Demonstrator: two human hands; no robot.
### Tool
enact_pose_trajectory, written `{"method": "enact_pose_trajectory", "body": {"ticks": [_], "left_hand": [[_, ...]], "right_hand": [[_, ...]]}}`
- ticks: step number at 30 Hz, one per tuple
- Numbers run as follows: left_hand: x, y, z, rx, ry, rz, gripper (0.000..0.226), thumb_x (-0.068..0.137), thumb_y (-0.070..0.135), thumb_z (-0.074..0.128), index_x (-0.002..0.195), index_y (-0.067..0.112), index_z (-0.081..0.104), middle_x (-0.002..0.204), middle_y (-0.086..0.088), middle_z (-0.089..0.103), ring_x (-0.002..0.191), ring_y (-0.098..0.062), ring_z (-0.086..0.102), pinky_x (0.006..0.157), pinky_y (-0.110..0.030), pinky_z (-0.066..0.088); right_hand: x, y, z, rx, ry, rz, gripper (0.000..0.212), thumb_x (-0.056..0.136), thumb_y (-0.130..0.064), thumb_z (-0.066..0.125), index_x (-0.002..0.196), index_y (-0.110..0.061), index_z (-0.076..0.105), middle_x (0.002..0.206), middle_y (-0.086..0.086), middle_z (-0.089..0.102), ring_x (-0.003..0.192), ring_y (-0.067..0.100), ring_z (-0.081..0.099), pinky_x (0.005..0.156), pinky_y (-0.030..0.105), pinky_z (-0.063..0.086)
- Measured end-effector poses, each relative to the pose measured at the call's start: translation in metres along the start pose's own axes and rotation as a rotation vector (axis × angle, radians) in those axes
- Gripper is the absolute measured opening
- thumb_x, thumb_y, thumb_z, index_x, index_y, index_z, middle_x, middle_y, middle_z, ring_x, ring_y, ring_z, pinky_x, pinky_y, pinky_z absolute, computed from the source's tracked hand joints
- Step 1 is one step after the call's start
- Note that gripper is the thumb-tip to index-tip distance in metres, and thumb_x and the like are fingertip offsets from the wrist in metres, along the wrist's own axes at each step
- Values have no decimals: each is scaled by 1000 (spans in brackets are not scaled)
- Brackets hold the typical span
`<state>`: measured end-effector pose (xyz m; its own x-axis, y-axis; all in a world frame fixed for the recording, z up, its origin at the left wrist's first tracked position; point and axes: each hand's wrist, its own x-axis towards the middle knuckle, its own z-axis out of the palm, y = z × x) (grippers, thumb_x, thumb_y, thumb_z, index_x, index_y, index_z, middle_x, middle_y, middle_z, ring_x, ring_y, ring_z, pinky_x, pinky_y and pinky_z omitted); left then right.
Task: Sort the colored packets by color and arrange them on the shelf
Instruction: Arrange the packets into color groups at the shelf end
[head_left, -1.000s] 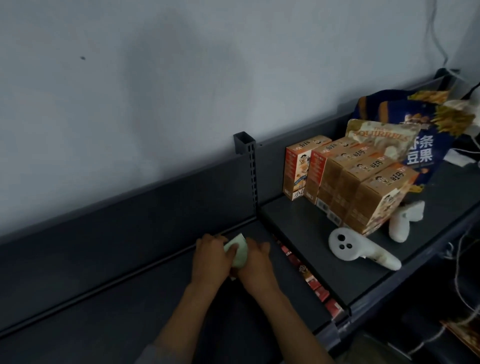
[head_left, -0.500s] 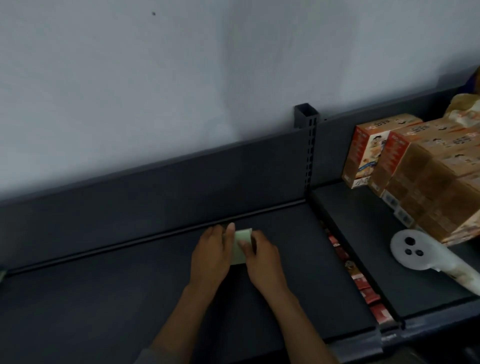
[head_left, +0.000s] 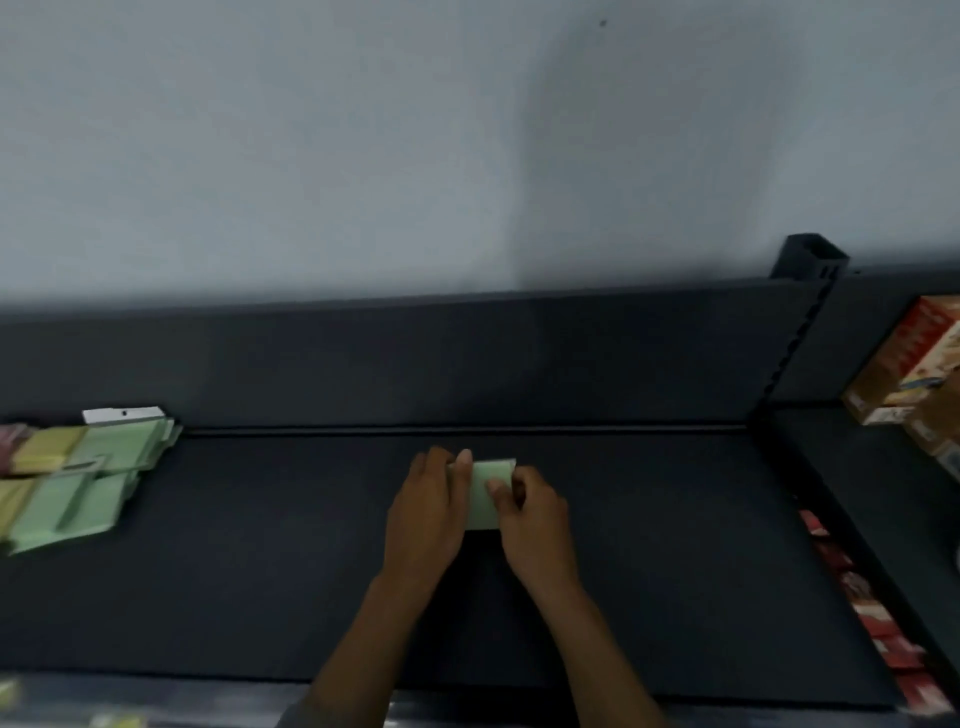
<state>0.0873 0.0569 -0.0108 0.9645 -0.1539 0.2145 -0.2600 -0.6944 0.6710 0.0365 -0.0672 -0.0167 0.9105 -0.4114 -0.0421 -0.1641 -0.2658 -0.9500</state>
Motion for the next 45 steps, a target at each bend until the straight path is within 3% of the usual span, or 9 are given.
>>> {"method": "enact_pose_trajectory", "body": {"ticks": [7, 10, 14, 18, 25, 31, 35, 39, 45], "left_hand": [[-28, -91, -69, -60, 116, -76, 30, 106, 53, 29, 107, 32, 52, 101, 13, 58, 89, -3, 58, 76, -38, 54], [-40, -124, -95, -44, 126, -131, 37, 105, 57, 27, 102, 32, 54, 96, 12, 61, 85, -6, 60, 74, -42, 55], [-49, -152, -134, -29, 175, -151, 35, 106, 53, 30, 98, 29, 54, 90, 9, 62, 80, -10, 61, 70, -44, 54], [-63, -182, -173, 12, 217, -172, 35, 106, 50, 31, 93, 26, 53, 84, 6, 61, 74, -14, 60, 65, -42, 53], [-87, -226, -235, 53, 277, -208, 33, 107, 44, 35, 85, 25, 51, 77, 6, 56, 69, -10, 56, 59, -34, 44], [-111, -258, -277, 58, 333, -213, 31, 108, 42, 37, 84, 27, 50, 76, 7, 54, 68, -6, 53, 57, -30, 40], [-128, -276, -301, 71, 350, -262, 30, 107, 44, 34, 89, 27, 52, 83, 7, 57, 74, -10, 57, 64, -38, 51], [-145, -289, -330, 93, 416, -286, 27, 108, 38, 35, 97, 25, 56, 91, 4, 60, 79, -10, 58, 69, -35, 50], [-165, -307, -360, 74, 492, -324, 28, 108, 29, 37, 123, 24, 61, 111, 7, 62, 98, -8, 59, 83, -27, 51]], "right_hand": [[-22, -23, 93, 76, -80, 22, 12, 99, -27, 62, 93, -18, 65, 86, -2, 69, 78, 13, 67, 69, 31, 54], [-35, -34, 131, 92, -111, 6, 14, 98, -27, 63, 89, -16, 64, 81, 1, 68, 74, 15, 65, 66, 31, 52], [-53, -52, 176, 92, -169, -22, 16, 99, -27, 62, 86, -17, 61, 79, 2, 66, 68, 10, 60, 55, 17, 45], [-74, -71, 217, 109, -203, -61, 28, 98, -24, 63, 73, -19, 53, 66, -5, 54, 53, -2, 48, 51, 15, 39], [-118, -100, 282, 144, -243, -105, 35, 98, -22, 64, 69, -18, 45, 61, -6, 42, 48, 1, 38, 48, 16, 34], [-147, -113, 330, 136, -298, -128, 29, 97, -24, 64, 74, -15, 49, 64, -2, 45, 54, 7, 39, 51, 23, 35], [-166, -124, 358, 115, -357, -126, 21, 98, -23, 61, 82, -10, 57, 69, 7, 56, 59, 12, 49, 55, 30, 41], [-185, -140, 384, 61, -396, -180, 15, 96, -19, 58, 82, -13, 59, 64, -3, 55, 51, 4, 46, 51, 22, 37], [-205, -153, 414, 47, -487, -212, 11, 95, -12, 52, 85, -13, 59, 68, -1, 55, 51, 6, 44, 43, 16, 34]]}}
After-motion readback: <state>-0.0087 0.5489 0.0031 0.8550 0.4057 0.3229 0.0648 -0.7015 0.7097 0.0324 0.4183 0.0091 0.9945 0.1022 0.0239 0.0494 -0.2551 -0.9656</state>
